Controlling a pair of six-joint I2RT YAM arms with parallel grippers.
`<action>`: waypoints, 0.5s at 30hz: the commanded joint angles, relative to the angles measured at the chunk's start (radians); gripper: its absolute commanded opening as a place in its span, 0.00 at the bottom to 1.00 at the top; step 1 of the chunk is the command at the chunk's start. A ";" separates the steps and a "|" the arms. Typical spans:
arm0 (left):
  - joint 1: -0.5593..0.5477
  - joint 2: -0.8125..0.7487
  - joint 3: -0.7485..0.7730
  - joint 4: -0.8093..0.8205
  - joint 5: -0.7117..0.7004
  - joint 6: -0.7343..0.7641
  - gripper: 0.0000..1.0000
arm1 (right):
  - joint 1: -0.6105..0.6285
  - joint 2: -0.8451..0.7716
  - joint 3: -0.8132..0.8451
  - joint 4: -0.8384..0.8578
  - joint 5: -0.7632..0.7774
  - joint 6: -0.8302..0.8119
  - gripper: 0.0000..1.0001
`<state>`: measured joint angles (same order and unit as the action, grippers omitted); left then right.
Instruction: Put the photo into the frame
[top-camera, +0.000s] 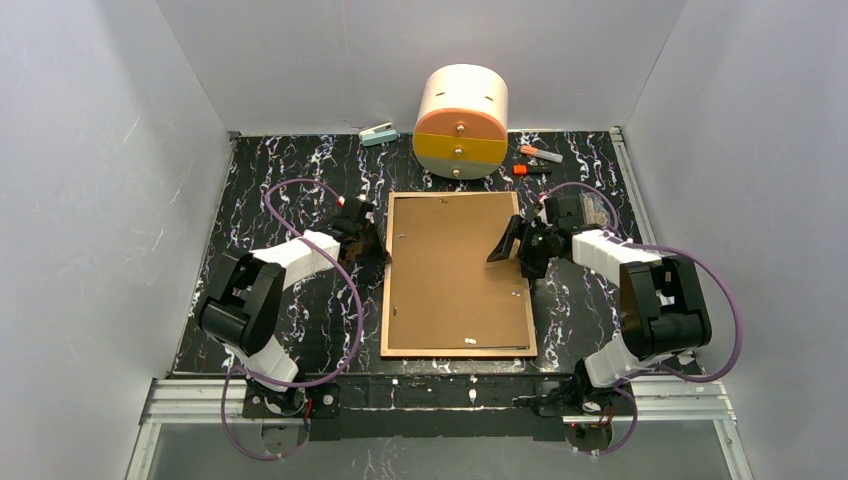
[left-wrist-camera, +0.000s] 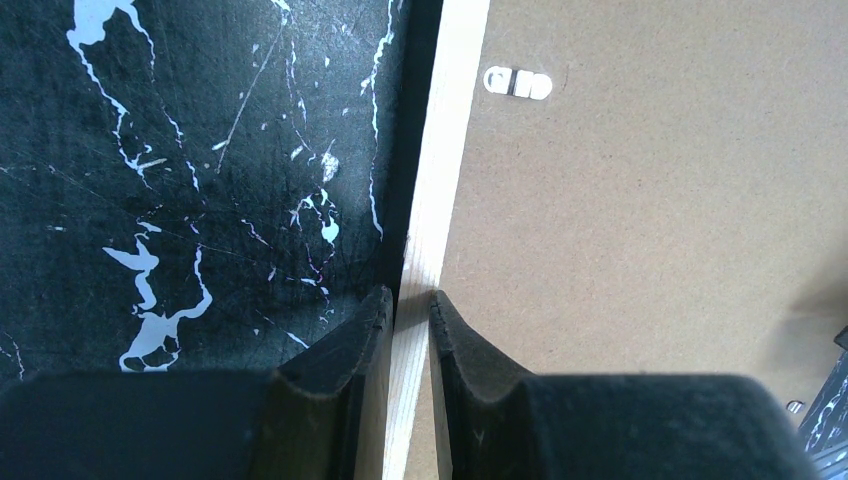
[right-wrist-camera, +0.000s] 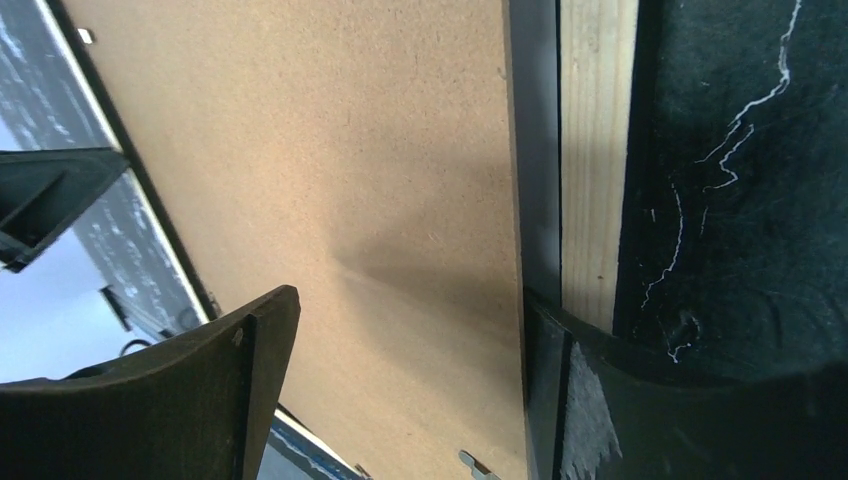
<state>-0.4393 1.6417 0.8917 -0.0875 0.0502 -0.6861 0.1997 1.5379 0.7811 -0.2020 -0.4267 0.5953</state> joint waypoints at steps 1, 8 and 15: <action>0.014 0.021 -0.027 -0.071 -0.021 0.018 0.15 | 0.063 0.023 0.097 -0.143 0.124 -0.060 0.86; 0.020 0.026 -0.031 -0.063 -0.016 0.017 0.15 | 0.173 0.052 0.187 -0.268 0.361 -0.068 0.88; 0.036 0.020 -0.037 -0.063 -0.006 0.030 0.16 | 0.187 0.027 0.262 -0.359 0.504 -0.103 0.88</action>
<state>-0.4248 1.6424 0.8906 -0.0864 0.0711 -0.6830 0.3874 1.5913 0.9718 -0.4820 -0.0494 0.5236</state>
